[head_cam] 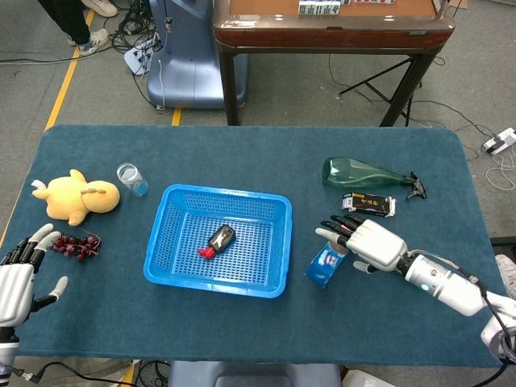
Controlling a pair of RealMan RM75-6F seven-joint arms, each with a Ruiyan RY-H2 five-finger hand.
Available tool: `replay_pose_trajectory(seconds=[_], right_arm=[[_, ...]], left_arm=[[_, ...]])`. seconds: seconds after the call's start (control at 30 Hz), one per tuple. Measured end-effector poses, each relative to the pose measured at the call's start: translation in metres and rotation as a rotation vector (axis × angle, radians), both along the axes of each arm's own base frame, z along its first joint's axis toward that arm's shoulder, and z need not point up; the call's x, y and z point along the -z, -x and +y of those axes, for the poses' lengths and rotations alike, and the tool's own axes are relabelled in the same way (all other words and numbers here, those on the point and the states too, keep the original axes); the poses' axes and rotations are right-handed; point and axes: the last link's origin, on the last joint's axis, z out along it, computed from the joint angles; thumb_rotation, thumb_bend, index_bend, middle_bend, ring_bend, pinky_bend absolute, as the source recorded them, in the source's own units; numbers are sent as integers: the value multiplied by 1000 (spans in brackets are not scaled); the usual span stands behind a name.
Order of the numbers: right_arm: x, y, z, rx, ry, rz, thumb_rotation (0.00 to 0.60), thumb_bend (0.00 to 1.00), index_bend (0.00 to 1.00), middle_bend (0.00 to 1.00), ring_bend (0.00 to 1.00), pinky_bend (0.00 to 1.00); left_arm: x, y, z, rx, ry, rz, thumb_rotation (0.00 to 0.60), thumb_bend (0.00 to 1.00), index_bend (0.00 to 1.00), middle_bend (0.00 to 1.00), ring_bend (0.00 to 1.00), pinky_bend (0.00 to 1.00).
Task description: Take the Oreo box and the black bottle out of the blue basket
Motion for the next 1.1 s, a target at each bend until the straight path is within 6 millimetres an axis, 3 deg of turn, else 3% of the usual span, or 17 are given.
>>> replay_pose_trajectory(seconds=[0.17,0.3,0.37,0.73,0.93,1.1], right_arm=[[-15,4,5,47,82,-62,600,195,0,13,9,87],[-28,6,10,89,175,-125,600,232,0,185,135,213],[-35,9,14,120,232,-154,600,266,1,223,171,272],[-67,45,52,308,506,-126,600,270,41,235,198,353],[-78,61,69,395,569,-102,600,270,53,235,199,356],[-79,65,71,421,578,-115,600,270,56,235,199,356]], left_arm=[[3,-2,8,24,19,13,600,326,184,103,135,225],[5,-6,16,66,46,24,600,326,189,103,135,222],[7,-9,21,100,65,38,600,326,191,103,135,221],[19,-39,62,359,150,21,600,326,282,106,136,221],[38,-63,90,471,261,28,600,326,307,154,139,225],[60,-84,115,515,355,66,600,326,310,189,178,254]])
